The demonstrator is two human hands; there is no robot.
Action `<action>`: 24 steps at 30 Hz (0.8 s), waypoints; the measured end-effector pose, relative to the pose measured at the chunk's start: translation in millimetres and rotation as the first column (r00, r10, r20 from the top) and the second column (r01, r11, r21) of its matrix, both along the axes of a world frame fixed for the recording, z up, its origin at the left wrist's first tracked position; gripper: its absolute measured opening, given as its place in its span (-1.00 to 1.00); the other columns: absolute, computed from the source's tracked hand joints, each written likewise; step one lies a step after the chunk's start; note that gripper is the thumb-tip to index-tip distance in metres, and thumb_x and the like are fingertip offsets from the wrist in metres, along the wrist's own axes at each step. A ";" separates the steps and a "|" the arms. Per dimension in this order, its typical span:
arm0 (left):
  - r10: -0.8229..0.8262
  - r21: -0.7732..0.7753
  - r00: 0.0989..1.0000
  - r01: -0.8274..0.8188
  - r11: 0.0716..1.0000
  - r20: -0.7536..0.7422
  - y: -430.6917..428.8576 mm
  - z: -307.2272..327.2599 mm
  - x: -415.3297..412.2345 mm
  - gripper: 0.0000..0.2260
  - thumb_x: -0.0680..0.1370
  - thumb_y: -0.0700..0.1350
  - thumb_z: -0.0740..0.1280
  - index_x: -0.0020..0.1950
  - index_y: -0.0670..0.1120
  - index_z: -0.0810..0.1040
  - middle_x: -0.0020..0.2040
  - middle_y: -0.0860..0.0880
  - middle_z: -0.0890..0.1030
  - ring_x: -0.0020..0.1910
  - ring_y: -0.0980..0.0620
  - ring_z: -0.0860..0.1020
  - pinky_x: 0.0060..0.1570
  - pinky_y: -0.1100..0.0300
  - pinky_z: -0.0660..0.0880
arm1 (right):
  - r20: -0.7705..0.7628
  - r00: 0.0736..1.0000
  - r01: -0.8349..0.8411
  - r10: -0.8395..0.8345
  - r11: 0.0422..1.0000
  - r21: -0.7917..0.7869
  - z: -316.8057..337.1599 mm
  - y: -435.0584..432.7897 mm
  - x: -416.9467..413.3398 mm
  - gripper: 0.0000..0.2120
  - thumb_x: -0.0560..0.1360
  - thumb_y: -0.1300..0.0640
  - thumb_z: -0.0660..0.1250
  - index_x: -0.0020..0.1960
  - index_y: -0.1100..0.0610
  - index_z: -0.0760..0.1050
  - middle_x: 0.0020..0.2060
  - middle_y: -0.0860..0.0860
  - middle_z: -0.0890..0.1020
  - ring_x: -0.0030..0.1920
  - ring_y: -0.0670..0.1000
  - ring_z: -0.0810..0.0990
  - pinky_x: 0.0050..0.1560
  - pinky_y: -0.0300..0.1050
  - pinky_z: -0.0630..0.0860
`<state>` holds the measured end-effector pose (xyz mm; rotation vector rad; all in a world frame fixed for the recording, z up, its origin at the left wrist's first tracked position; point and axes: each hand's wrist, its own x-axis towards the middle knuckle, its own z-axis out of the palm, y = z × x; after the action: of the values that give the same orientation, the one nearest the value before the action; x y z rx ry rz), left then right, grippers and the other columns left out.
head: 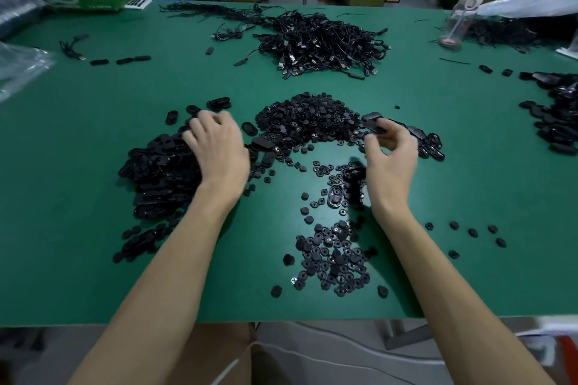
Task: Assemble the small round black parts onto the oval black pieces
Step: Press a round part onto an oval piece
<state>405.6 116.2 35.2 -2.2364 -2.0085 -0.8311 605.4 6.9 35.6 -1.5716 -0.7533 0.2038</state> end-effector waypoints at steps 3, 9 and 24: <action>0.094 -0.078 0.994 -0.098 0.992 -0.052 7.6 1.6 -13.1 -0.71 0.53 -0.33 0.38 0.23 -0.26 0.45 0.26 -0.31 0.44 0.28 -0.29 0.37 0.30 -0.16 0.23 | -0.080 0.995 0.060 -0.059 0.998 0.008 2.4 -1.1 2.7 -0.56 0.65 0.22 0.29 0.51 0.15 0.35 0.23 -0.01 0.35 0.08 -0.32 0.51 0.10 -0.24 0.57; 0.085 -0.090 0.996 -0.083 0.992 0.020 9.6 0.3 -14.5 -0.67 0.51 -0.48 0.31 0.23 -0.22 0.48 0.24 -0.27 0.44 0.28 -0.27 0.35 0.31 -0.15 0.20 | 0.024 0.996 -0.085 0.087 0.993 -0.078 -0.5 -2.0 -1.3 -0.43 0.66 0.23 0.26 0.63 0.06 0.22 0.53 0.03 0.36 0.29 -0.10 0.53 0.34 -0.05 0.53; -0.251 0.110 0.880 0.225 0.968 0.404 2.2 7.9 2.0 -0.74 0.66 -0.36 0.27 0.29 -0.15 0.62 0.20 -0.08 0.55 0.28 -0.04 0.47 0.35 0.06 0.43 | 0.568 0.563 -0.216 0.600 0.771 -0.599 -18.5 8.4 -13.5 -0.61 0.70 -0.05 0.21 0.48 0.04 0.46 0.45 -0.06 0.49 0.49 0.03 0.32 0.53 0.02 0.21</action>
<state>407.6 118.4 43.1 -2.4731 -1.8297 -1.4866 591.9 15.3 17.1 -1.9190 -1.8782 0.0874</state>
